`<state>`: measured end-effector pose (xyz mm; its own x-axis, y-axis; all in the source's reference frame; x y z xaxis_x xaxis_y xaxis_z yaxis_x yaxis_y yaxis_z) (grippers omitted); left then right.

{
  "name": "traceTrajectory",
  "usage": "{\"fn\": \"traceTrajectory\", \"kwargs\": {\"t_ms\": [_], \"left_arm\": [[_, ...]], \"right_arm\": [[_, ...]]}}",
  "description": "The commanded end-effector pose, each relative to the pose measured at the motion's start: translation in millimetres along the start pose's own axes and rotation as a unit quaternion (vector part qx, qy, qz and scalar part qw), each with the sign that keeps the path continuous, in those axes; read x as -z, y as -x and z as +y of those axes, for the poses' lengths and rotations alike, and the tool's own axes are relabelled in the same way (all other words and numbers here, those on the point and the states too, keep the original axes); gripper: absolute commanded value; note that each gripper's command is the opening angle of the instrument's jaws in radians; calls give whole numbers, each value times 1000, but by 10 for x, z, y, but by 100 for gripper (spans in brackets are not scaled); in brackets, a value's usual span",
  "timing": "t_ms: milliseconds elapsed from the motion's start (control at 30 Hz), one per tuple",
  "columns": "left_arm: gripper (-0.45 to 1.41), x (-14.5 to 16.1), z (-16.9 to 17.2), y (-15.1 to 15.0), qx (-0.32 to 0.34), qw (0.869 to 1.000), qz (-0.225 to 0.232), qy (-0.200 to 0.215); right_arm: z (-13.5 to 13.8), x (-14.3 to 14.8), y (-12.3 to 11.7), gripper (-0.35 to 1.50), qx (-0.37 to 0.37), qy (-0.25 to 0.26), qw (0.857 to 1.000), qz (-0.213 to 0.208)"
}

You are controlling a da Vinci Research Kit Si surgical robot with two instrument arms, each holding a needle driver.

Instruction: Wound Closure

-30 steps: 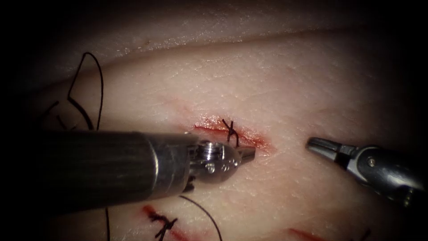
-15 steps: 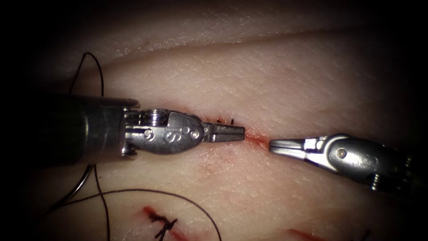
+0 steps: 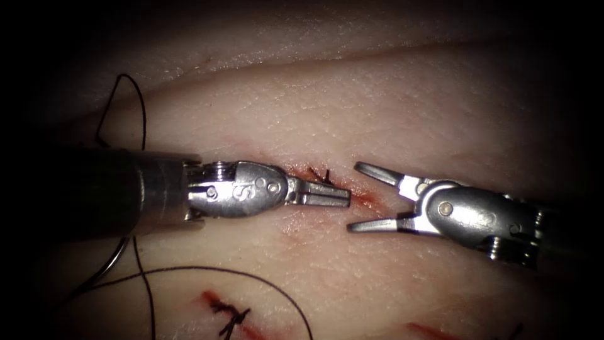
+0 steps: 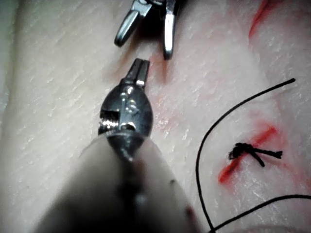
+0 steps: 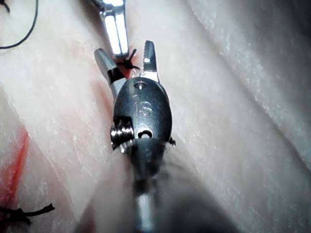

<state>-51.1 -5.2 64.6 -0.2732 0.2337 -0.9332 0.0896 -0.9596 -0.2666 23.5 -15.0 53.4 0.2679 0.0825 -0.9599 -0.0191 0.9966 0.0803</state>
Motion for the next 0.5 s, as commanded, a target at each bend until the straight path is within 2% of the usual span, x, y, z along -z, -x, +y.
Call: {"fn": "traceTrajectory", "kwargs": {"t_ms": [33,200,500], "left_arm": [[-45,-6,-4,0,-1,1000,3,1],[-45,-5,-3,1,6,1000,13,6],[-45,0,-1,2,7,999,30,14]], "right_arm": [[1,-14,4,125,3,1,1000,0],[-1,-26,10,131,7,3,1000,0],[3,-50,10,131,34,8,999,6]]}}
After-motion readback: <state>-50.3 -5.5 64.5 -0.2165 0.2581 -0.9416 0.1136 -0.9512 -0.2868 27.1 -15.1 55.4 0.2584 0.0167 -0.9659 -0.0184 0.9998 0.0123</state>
